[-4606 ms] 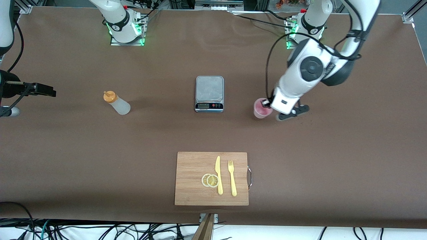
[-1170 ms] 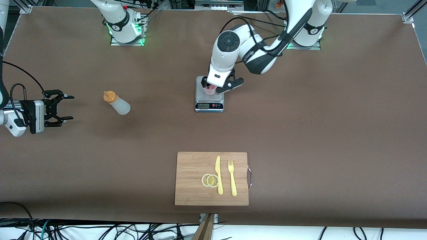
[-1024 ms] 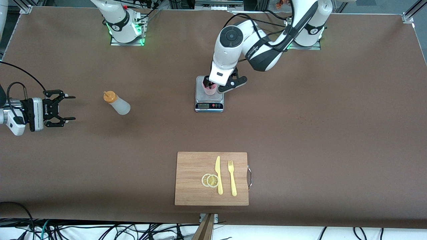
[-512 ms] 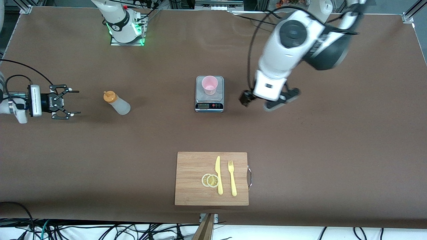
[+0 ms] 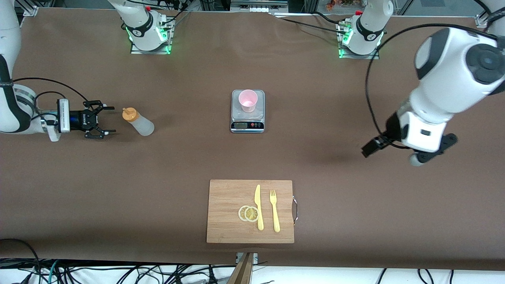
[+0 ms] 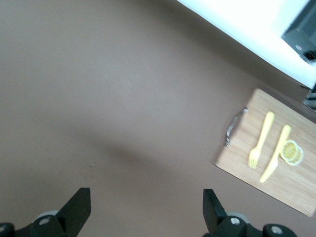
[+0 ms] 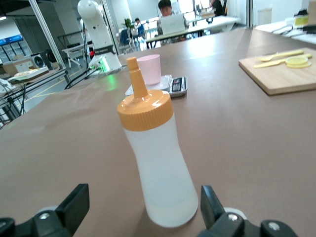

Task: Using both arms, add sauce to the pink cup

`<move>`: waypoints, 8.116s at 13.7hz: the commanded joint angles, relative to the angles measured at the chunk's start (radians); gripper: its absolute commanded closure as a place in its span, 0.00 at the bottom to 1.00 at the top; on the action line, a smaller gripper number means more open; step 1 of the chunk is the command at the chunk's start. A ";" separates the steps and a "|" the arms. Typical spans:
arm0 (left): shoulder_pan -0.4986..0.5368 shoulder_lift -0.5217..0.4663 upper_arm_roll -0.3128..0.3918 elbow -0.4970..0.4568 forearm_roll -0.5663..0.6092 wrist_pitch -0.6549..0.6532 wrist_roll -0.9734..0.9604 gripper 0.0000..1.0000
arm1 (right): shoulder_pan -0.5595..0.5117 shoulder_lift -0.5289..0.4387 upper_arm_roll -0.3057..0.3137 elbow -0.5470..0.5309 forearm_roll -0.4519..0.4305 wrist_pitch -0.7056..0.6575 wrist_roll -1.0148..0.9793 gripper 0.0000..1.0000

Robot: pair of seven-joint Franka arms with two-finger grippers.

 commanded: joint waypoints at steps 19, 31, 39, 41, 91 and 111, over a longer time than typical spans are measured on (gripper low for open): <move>-0.314 -0.361 0.604 -0.191 -0.057 -0.291 0.607 0.00 | 0.097 0.149 0.069 -0.020 0.201 0.027 -0.183 0.01; -0.331 -0.353 0.605 -0.130 -0.058 -0.380 0.619 0.00 | 0.184 0.064 0.069 0.056 0.199 0.035 -0.091 1.00; -0.311 -0.329 0.603 -0.095 -0.117 -0.359 0.619 0.00 | 0.345 -0.058 0.072 0.058 0.199 0.288 0.147 1.00; -0.311 -0.325 0.603 -0.093 -0.111 -0.359 0.616 0.00 | 0.415 -0.081 0.069 0.058 0.189 0.363 0.202 1.00; -0.309 -0.318 0.603 -0.078 -0.127 -0.368 0.604 0.00 | 1.206 -0.233 0.070 0.118 -1.170 0.471 1.428 1.00; -0.309 -0.318 0.603 -0.076 -0.132 -0.368 0.605 0.00 | 1.301 -0.223 0.069 0.155 -1.290 0.307 1.620 1.00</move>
